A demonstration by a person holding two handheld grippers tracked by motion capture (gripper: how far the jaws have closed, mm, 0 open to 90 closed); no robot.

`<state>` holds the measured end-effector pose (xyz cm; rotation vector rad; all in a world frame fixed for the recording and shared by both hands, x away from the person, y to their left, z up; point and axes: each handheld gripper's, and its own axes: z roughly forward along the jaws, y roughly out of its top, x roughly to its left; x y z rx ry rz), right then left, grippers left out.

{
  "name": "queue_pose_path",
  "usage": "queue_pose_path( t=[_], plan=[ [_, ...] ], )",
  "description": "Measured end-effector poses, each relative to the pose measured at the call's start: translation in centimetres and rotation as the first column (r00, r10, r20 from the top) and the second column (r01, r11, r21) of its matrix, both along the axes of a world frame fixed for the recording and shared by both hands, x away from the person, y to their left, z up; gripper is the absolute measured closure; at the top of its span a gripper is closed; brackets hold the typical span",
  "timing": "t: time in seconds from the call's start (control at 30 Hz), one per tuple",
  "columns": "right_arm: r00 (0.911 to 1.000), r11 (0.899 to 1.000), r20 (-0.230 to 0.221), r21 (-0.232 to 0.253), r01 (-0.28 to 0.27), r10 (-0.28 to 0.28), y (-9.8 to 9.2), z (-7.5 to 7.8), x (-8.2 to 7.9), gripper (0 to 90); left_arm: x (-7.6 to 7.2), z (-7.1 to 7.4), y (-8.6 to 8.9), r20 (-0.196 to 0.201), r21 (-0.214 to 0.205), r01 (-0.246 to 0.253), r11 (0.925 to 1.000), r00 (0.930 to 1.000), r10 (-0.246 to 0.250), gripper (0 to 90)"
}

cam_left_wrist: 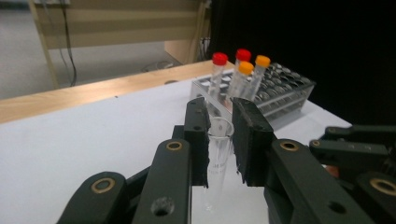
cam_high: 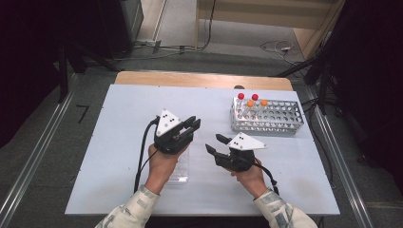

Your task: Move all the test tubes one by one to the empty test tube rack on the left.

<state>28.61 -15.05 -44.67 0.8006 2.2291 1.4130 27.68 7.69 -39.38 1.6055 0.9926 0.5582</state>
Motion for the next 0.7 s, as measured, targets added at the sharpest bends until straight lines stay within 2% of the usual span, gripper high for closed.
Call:
queue_pose_path(
  t=[0.27,0.43,0.7],
  plan=[
    [1.0000,1.000,-0.002,-0.006,0.001,-0.001,0.0,-0.1,0.1,44.6,0.4,0.4,2.1,0.007,-0.027,-0.061,0.9978,0.9981,0.061,77.3],
    [1.0000,1.000,-0.002,-0.005,0.005,-0.005,-0.1,0.0,0.1,44.6,0.7,0.1,2.5,0.012,0.007,-0.099,0.9951,0.9951,0.098,77.3],
    [0.9999,1.000,0.000,-0.010,0.014,-0.014,-0.3,0.0,0.2,44.6,1.2,-0.5,2.6,0.000,0.058,-0.119,0.9912,0.9929,0.119,77.2]
  ],
)
